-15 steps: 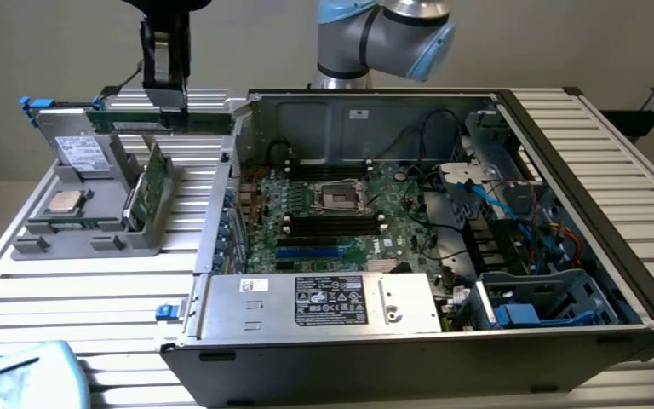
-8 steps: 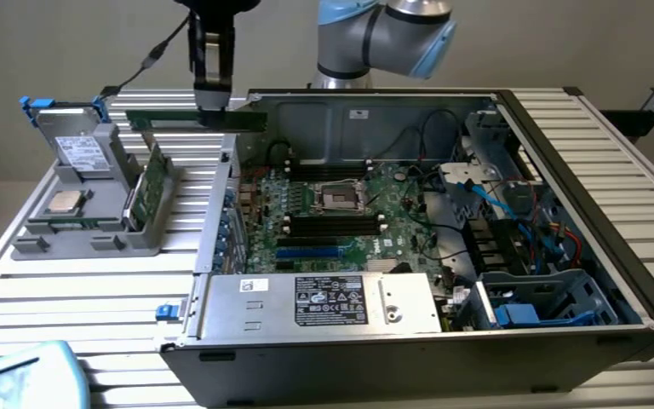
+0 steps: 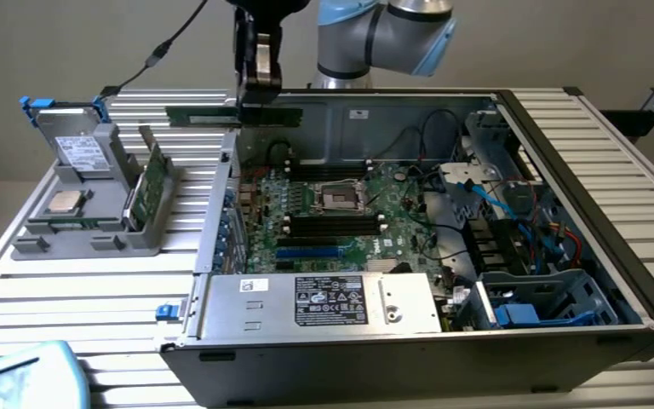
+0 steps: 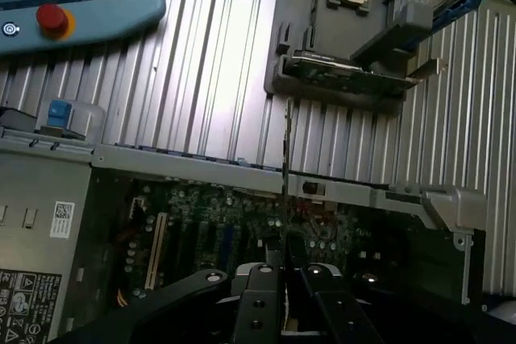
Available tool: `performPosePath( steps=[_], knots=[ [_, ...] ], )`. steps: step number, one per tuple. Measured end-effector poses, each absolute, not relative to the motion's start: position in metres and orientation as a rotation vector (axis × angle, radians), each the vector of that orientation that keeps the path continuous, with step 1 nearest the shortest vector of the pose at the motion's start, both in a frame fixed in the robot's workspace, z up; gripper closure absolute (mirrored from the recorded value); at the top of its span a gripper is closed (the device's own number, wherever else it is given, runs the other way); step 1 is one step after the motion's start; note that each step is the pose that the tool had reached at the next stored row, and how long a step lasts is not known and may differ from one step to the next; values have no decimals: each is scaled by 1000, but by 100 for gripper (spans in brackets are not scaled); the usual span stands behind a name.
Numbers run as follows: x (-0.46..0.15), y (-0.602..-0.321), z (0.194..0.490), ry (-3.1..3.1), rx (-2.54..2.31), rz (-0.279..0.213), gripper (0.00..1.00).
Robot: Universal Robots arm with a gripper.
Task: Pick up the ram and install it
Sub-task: 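Press down the ram until it locks into place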
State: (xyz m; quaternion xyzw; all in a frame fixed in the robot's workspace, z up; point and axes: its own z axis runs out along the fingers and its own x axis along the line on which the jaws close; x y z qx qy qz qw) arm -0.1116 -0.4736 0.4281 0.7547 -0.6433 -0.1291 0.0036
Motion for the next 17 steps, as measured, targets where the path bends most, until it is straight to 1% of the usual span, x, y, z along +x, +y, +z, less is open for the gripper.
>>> performPosePath(
  steps=[5, 8, 10, 14, 17],
  knots=[
    [-89, -474, 428, -2025, 2382, -438, 86],
    [-75, -474, 428, -2028, 2388, -442, 86],
    [-68, -474, 428, -2031, 2395, -432, 86],
    [-58, -474, 428, -2048, 2425, -384, 86],
    [-49, -474, 427, -2056, 2439, -361, 86]
  ],
)
